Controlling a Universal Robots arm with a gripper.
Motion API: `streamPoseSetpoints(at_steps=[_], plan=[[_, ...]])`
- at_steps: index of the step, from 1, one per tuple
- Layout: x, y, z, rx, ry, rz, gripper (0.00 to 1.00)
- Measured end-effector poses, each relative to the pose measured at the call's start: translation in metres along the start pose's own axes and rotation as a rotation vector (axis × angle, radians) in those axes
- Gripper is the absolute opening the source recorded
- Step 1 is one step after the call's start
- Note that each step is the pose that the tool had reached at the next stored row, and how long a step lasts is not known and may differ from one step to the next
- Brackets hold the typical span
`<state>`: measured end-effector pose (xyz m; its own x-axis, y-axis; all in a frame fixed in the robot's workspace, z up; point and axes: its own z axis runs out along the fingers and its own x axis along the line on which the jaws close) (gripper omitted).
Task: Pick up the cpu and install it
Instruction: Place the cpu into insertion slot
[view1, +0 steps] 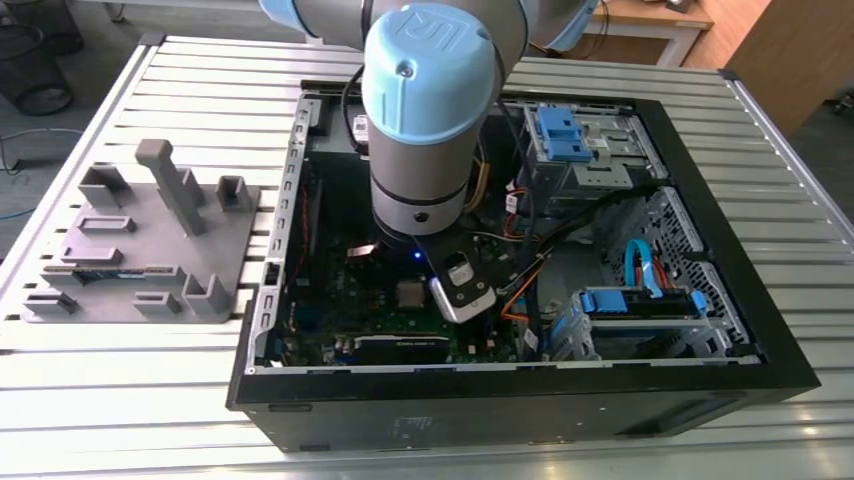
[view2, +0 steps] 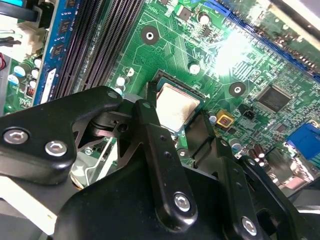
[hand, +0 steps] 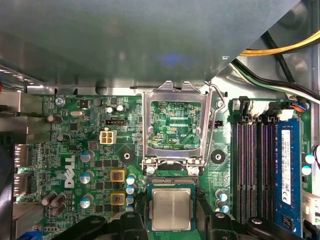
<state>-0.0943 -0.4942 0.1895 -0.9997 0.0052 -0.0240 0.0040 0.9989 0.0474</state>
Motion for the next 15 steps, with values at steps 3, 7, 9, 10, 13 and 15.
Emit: streamPoseSetpoints(at_steps=[3, 7, 9, 10, 13, 15], plan=[[-0.0011, 0.0001, 0.0004, -0.0002, 0.0001, 0.0, 0.47], [-0.0022, 0.0001, 0.0006, -0.0002, 0.0, 0.0, 0.47], [-0.0023, 0.0001, 0.001, 0.0, 0.0, 0.0, 0.47], [-0.0023, 0.0, 0.0014, 0.0, 0.0001, 0.0, 0.47], [-0.0022, -0.0001, 0.0027, 0.0007, 0.0005, 0.0, 0.47], [-0.0022, -0.0001, 0.0031, -0.0001, 0.0, 0.0, 0.47]])
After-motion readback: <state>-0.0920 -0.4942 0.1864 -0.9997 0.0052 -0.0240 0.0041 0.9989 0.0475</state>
